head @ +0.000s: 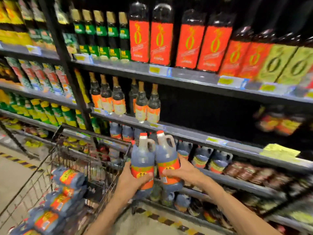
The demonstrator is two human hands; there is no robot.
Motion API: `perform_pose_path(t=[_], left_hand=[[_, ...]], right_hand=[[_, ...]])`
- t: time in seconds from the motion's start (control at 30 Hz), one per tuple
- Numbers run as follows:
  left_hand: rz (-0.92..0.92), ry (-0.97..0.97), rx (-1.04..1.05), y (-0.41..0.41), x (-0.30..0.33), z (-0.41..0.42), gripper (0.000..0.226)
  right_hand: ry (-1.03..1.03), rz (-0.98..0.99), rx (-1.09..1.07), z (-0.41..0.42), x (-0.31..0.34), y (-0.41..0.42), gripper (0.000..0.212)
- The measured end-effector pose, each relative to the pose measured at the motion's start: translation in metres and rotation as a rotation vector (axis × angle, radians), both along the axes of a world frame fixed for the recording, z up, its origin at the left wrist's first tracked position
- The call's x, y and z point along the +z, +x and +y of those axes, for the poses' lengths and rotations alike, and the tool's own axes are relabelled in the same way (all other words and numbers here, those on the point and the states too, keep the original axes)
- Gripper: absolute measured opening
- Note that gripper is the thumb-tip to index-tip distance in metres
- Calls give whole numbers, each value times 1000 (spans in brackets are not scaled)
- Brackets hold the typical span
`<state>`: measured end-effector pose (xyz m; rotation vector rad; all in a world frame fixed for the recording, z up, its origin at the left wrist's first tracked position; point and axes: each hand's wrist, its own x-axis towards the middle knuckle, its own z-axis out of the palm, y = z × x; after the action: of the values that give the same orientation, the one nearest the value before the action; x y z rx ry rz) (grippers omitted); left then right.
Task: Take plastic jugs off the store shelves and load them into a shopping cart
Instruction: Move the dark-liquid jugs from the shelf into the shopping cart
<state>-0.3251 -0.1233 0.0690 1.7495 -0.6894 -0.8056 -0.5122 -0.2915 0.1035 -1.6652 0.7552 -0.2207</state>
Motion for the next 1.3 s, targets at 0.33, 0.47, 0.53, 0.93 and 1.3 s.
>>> perform_pose_path(t=[0.33, 0.47, 0.53, 0.93, 1.3], left_hand=[[-62, -76, -293, -146, 40, -181, 61], [-81, -93, -352, -203, 57, -245, 70], [-76, -85, -361, -230, 63, -276, 80], [-165, -105, -396, -344, 94, -438, 81], [-365, -21, -382, -401, 73, -503, 88]], right_hand=[[-19, -93, -297, -112, 33, -187, 66], [-54, -104, -361, -156, 52, -251, 51], [-52, -115, -407, -178, 55, -284, 41], [-58, -135, -626, -260, 54, -414, 61], [-107, -132, -796, -282, 52, -445, 61]])
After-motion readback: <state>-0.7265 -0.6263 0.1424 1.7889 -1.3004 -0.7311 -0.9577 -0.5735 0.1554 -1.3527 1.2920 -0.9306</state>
